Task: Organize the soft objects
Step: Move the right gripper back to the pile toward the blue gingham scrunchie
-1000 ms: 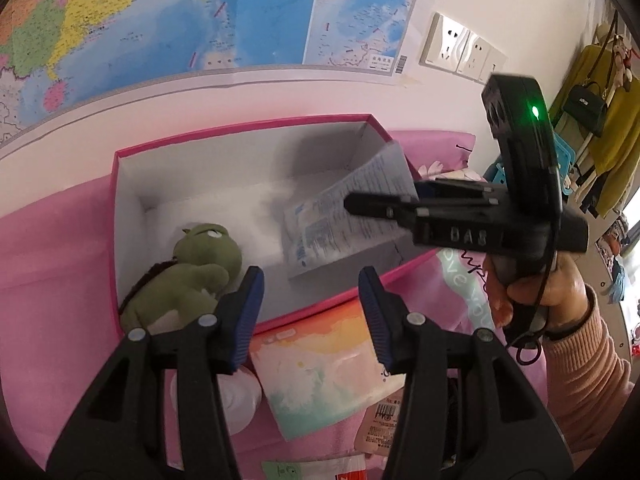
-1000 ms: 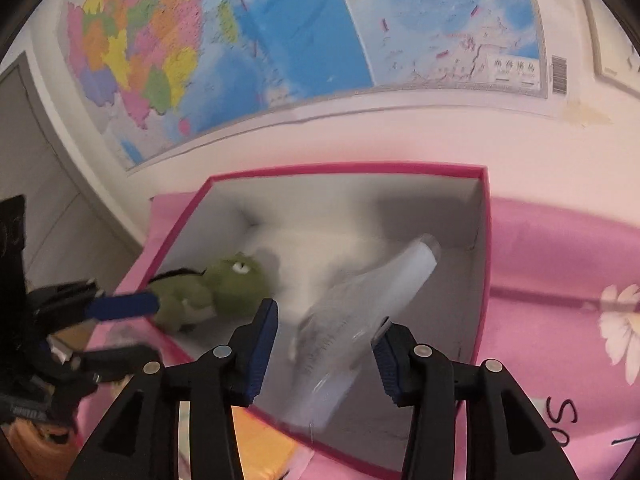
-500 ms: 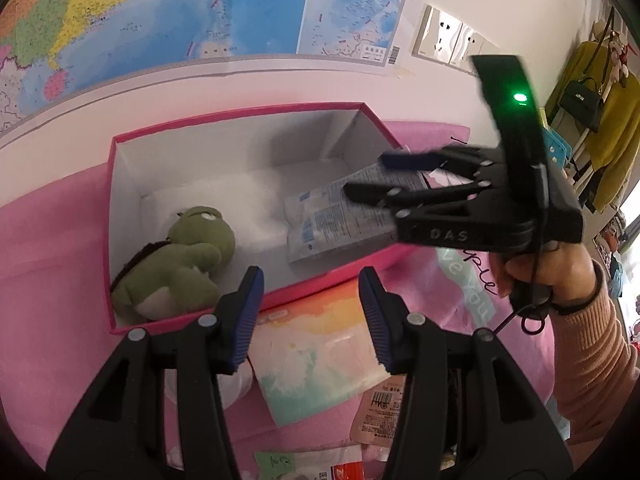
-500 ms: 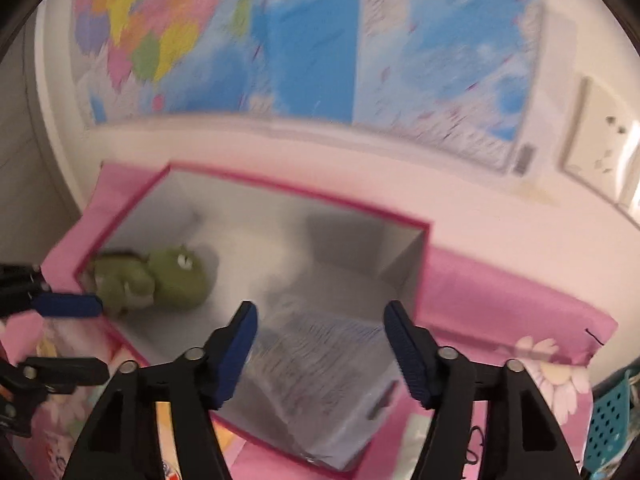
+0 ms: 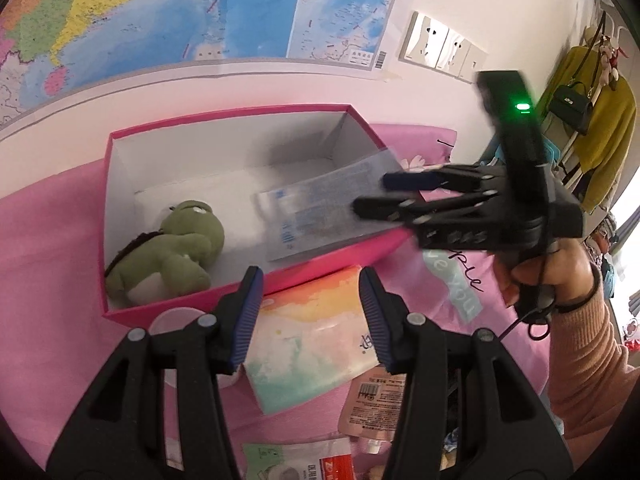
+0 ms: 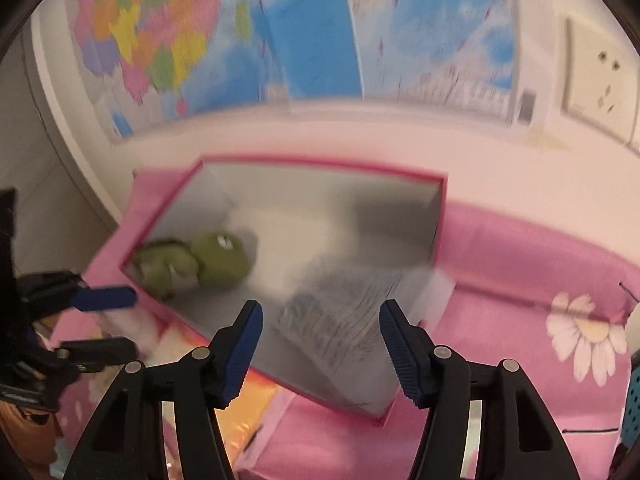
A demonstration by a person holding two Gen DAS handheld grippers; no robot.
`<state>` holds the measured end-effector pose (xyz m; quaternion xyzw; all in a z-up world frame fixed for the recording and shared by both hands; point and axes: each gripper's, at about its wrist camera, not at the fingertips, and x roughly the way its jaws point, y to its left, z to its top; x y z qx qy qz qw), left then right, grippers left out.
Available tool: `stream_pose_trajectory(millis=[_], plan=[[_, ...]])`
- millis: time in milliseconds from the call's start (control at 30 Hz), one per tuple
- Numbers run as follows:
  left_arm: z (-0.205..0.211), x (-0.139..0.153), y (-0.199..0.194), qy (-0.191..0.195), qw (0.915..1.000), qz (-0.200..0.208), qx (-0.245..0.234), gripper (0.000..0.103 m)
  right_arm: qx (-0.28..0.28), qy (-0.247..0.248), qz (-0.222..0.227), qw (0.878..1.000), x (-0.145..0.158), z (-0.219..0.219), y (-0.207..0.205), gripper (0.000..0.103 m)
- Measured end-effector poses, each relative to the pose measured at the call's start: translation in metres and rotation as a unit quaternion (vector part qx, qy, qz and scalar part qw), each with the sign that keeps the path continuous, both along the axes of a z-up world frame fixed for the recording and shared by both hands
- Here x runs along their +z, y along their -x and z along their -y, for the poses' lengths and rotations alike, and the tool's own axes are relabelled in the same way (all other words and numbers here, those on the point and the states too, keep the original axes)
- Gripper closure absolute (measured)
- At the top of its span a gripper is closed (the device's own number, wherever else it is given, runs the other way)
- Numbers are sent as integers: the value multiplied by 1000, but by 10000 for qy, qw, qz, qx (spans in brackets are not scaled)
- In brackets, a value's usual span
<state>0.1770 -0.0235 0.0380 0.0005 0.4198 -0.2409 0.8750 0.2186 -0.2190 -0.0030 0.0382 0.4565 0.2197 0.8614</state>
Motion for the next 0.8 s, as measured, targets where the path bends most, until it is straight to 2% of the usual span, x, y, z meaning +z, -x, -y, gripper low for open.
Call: stream_pose_trajectory(millis=[133,333,467,800], plan=[[-1,-1,4,3,10000,-3,-8,51,249,-53,-386,9989,-17,-21,-12,41],[-10,4,19,143,9998,154,-45,51,224,-519,-154,9983,-3,-20,-3,39],[-12,5,37,191,9994,248,-113,51,407,-819,133,9957,15,-7,31,39],[-4,-7,104,-13,9979,390,-526,50,789,-1541,432,9840,47,22,117,38]])
